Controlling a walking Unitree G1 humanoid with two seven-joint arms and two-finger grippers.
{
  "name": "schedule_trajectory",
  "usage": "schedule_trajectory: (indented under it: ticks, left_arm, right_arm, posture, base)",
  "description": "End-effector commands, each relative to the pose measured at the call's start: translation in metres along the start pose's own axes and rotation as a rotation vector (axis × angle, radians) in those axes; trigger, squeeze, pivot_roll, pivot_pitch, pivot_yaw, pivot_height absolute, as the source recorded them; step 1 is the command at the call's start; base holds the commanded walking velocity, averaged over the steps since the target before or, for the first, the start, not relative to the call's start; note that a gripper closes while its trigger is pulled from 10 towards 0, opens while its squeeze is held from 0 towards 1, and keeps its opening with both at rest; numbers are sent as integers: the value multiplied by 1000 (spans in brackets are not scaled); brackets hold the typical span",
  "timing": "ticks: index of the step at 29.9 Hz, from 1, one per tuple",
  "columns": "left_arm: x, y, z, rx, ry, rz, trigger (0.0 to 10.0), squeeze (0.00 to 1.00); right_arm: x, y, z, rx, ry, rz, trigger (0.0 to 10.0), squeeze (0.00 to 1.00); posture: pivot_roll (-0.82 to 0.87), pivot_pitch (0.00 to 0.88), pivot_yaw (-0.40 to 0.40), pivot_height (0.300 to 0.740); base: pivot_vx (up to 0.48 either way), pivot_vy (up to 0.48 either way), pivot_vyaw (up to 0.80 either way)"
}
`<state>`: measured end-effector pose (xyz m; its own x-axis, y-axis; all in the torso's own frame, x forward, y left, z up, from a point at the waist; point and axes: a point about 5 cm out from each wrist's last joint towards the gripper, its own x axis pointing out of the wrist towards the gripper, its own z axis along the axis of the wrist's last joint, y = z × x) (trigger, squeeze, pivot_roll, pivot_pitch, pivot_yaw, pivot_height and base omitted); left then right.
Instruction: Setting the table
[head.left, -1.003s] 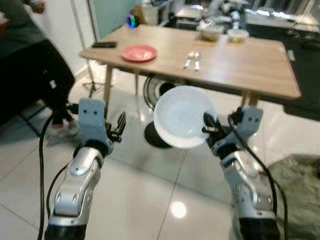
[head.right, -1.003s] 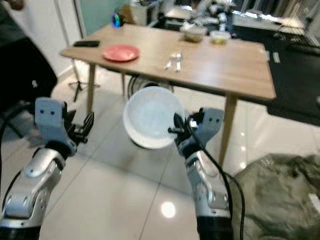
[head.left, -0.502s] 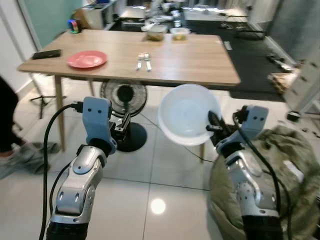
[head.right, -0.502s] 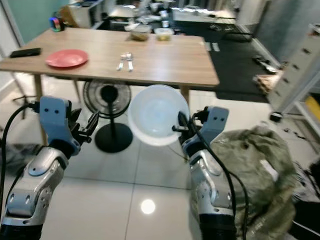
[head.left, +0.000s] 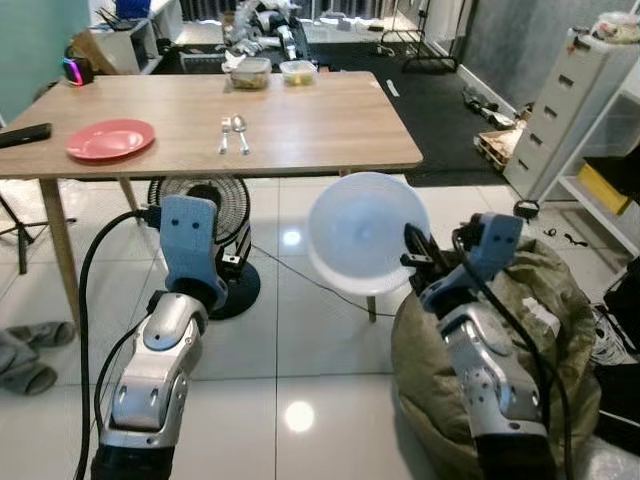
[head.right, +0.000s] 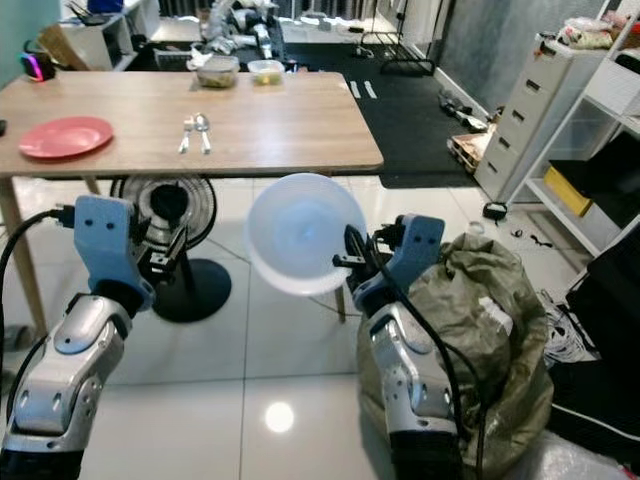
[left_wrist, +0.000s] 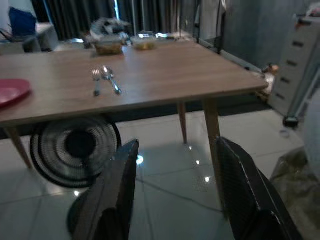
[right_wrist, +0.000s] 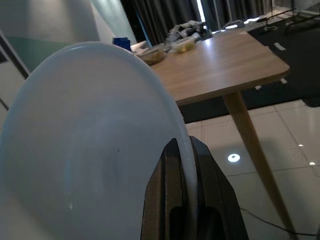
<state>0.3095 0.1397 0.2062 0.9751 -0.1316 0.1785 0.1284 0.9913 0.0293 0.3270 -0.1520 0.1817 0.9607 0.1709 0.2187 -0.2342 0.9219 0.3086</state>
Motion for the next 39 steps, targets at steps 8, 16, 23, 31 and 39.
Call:
schedule_trajectory:
  ticks: [8,16,23,31,39]
  left_arm:
    - [-3,7,-5,11,17,22,10000,0]
    - [-3,7,-5,12,17,21,10000,0]
    - [-3,7,-5,11,18,19,10000,0]
    - [-3,6,-5,11,18,19,10000,0]
    - [-3,6,-6,10,19,20,10000,0]
  right_arm:
    - [1,6,2,-3,-18,18,10000,0]
    - [1,5,1,-2,-18,15,10000,0]
    - [1,5,1,3,-17,9,10000,0]
    - [1,4,2,4,-19,7,10000,0]
    - [2,5,3,0,-25,7,10000,0]
  posture:
    - [47,0,82,740]
    - [49,0,84,740]
    - [48,0,85,740]
    - [49,0,84,740]
    - [49,0,83,740]
  base:
    - [480,0,0]
    - [480,0,0]
    - [480,0,-213]
    - [480,0,-796]
    - [480,0,0]
